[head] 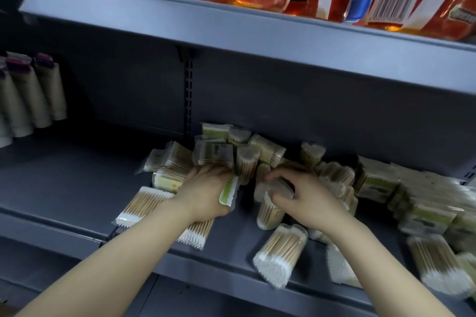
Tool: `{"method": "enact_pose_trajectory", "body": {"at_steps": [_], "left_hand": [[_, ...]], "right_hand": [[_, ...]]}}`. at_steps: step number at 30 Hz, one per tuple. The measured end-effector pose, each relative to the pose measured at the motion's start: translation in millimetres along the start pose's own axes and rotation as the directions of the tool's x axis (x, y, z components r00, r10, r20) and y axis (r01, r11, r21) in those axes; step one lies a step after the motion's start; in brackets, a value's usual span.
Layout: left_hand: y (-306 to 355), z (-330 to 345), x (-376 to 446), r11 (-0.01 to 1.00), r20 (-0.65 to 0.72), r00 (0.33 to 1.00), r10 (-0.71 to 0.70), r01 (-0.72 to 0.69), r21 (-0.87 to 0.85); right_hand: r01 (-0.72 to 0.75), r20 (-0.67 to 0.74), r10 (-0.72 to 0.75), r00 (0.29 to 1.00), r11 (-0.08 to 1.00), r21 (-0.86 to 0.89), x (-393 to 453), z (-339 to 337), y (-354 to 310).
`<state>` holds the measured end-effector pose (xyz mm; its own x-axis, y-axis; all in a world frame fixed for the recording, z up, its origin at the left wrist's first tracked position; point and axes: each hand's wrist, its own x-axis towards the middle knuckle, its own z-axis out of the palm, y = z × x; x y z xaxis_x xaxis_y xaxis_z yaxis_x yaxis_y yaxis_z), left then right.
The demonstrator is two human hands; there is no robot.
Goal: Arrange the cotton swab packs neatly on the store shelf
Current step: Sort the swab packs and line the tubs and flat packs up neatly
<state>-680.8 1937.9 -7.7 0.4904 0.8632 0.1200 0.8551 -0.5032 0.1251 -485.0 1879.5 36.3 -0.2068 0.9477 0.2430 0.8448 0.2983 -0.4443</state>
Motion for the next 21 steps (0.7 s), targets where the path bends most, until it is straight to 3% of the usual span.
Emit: {"method": "enact_pose_trajectory", "body": {"at_steps": [13,21], "left_hand": [[8,-2,17,0.997,0.122,0.992,-0.007,-0.002,0.080],[16,-3,20,0.999,0.046,0.998,0.039,-0.039,-0.010]], "right_hand": [[-0.069,-0.018,0.068,0.998,0.998,-0.015,-5,4,-3],[-0.053,-0.047,0.052,0.998,0.998,-0.016,-5,2,0]]}}
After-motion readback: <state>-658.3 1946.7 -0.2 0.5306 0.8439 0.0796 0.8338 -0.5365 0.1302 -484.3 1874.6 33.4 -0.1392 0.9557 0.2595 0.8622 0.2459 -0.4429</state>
